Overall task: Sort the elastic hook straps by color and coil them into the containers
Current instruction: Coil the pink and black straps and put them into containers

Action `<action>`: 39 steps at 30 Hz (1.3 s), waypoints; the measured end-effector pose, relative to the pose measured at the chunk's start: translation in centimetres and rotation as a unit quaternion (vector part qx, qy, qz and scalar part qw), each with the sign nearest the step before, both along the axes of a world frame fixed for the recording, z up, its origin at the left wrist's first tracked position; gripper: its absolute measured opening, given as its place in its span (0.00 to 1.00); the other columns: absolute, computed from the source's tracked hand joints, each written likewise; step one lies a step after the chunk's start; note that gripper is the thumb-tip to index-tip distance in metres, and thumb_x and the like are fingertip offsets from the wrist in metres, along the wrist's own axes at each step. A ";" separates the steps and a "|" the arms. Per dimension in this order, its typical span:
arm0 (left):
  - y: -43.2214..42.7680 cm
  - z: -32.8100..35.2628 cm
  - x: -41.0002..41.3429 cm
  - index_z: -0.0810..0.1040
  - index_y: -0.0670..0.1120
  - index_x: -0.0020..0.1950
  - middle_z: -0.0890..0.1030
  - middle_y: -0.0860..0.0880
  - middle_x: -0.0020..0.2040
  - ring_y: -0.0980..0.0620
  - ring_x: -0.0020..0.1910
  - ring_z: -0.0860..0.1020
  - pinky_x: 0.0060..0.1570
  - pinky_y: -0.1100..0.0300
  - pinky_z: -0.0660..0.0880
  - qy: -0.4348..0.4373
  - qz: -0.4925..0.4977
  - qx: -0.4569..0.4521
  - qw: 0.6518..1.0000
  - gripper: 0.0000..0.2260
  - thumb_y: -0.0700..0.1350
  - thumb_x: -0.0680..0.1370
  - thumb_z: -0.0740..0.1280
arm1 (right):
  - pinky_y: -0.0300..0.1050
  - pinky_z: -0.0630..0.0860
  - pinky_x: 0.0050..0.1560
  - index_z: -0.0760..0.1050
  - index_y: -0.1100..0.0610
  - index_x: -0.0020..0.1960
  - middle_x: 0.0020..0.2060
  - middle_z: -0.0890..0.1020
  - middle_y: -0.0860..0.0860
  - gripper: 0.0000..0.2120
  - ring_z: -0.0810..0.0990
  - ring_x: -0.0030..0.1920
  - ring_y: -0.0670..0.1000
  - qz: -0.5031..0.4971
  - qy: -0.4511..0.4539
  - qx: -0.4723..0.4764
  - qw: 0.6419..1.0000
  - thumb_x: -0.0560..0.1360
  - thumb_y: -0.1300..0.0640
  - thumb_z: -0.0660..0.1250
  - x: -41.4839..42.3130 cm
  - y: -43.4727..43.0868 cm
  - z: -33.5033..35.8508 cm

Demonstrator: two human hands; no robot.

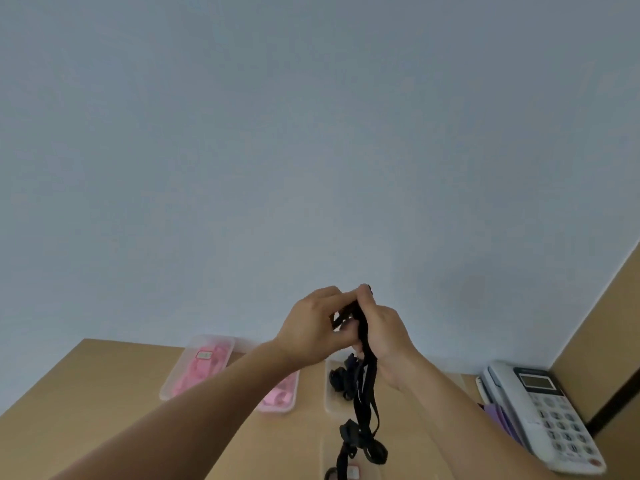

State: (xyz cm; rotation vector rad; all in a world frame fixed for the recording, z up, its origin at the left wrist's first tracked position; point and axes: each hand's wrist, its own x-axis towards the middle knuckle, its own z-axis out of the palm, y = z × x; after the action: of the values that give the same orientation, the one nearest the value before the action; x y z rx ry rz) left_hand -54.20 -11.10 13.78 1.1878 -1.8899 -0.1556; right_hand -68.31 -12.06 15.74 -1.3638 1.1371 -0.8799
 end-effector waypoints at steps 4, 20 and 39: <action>-0.1 0.6 0.5 0.77 0.61 0.65 0.78 0.59 0.48 0.62 0.44 0.78 0.44 0.68 0.74 0.248 -0.060 0.212 0.944 0.22 0.59 0.71 0.67 | 0.41 0.67 0.28 0.80 0.62 0.46 0.29 0.80 0.51 0.27 0.70 0.26 0.50 -0.030 -0.051 -0.010 0.998 0.82 0.42 0.54 -0.2 -0.8 0.2; 0.8 1.6 0.2 0.74 0.41 0.48 0.86 0.48 0.40 0.47 0.34 0.85 0.28 0.61 0.75 0.227 -0.056 0.268 0.935 0.11 0.48 0.79 0.69 | 0.43 0.73 0.31 0.81 0.56 0.44 0.30 0.84 0.51 0.26 0.77 0.26 0.46 -0.096 0.000 -0.022 0.995 0.82 0.42 0.51 -0.4 -0.8 -0.9; 1.8 -0.6 1.3 0.67 0.44 0.46 0.70 0.47 0.31 0.49 0.25 0.63 0.22 0.62 0.58 -0.323 0.038 -0.188 0.927 0.23 0.27 0.60 0.72 | 0.39 0.61 0.23 0.79 0.61 0.41 0.29 0.77 0.52 0.23 0.70 0.25 0.47 -0.045 -0.104 0.093 0.989 0.81 0.43 0.60 -1.3 1.7 0.1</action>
State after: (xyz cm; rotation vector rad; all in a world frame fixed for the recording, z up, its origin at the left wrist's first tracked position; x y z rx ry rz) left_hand -52.88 -9.27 13.20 1.1138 -2.2828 0.6941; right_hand -69.59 -10.33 15.88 -1.0499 1.0954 -0.9343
